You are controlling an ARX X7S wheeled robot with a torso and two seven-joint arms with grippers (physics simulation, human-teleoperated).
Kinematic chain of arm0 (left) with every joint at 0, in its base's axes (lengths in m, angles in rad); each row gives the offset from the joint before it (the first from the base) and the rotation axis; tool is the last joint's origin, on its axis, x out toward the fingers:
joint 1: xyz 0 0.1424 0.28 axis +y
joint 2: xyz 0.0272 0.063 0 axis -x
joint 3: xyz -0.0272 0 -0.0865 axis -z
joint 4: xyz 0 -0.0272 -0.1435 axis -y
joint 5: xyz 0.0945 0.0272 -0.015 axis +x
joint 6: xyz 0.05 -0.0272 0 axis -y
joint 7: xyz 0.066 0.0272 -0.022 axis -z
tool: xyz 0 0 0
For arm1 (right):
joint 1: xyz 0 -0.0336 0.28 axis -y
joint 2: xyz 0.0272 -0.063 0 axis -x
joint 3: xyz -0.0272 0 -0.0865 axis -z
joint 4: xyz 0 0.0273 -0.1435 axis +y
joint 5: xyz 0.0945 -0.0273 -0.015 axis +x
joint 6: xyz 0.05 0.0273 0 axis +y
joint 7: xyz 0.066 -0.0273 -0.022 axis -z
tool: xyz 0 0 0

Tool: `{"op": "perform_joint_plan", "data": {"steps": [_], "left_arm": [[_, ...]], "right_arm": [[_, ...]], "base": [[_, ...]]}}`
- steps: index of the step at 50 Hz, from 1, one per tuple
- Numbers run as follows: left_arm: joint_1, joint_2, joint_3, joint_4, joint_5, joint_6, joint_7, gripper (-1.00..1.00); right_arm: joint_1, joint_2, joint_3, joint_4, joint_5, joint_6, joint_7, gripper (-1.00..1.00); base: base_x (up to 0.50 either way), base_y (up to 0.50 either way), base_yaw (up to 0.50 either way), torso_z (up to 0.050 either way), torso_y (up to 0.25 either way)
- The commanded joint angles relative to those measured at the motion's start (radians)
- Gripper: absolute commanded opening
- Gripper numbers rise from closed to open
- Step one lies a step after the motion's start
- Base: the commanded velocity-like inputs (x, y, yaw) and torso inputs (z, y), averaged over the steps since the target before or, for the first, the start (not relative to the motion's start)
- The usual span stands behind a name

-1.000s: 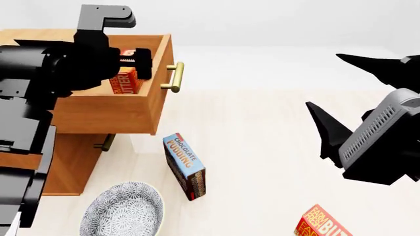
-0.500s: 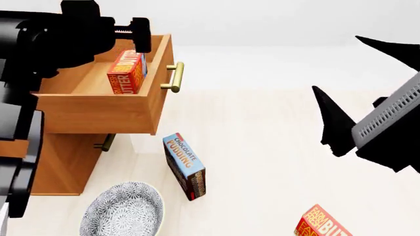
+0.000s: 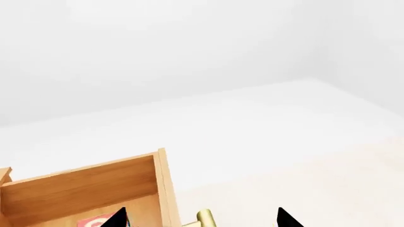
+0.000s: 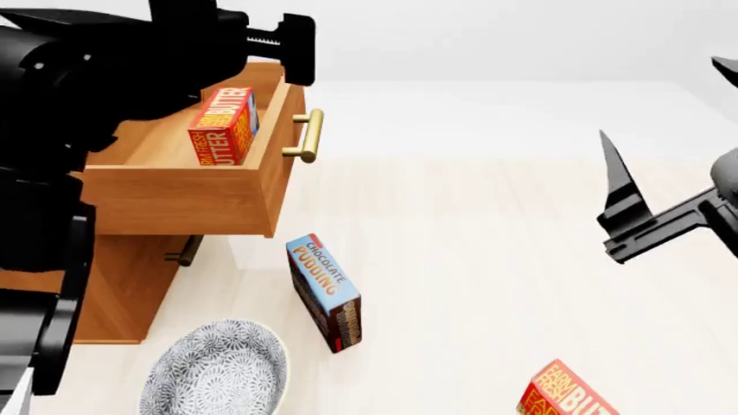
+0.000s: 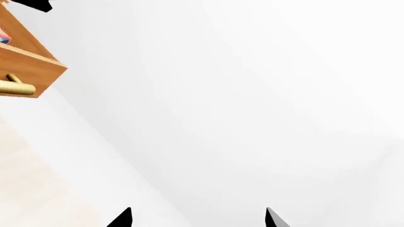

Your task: Put the butter at the front in the top drawer of the cabinet and close it.

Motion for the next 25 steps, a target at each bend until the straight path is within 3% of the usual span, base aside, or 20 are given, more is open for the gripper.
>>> {"op": "perform_joint_plan", "data": {"steps": [1,25], "left_arm": [[0.038,0.032,-0.010,0.135,-0.062,-0.049,-0.030,1.00],[0.171,0.107,0.022,0.356,-0.173,-0.134,-0.106,1.00]], "right_arm": [[-0.035,0.111,0.002,-0.030,0.118,-0.054,0.084,1.00],[-0.037,0.118,0.015,-0.028,0.166,0.022,0.160,1.00]], "base": [[0.00,0.00,0.00,0.000,0.000],[0.00,0.00,0.00,0.000,0.000]]}}
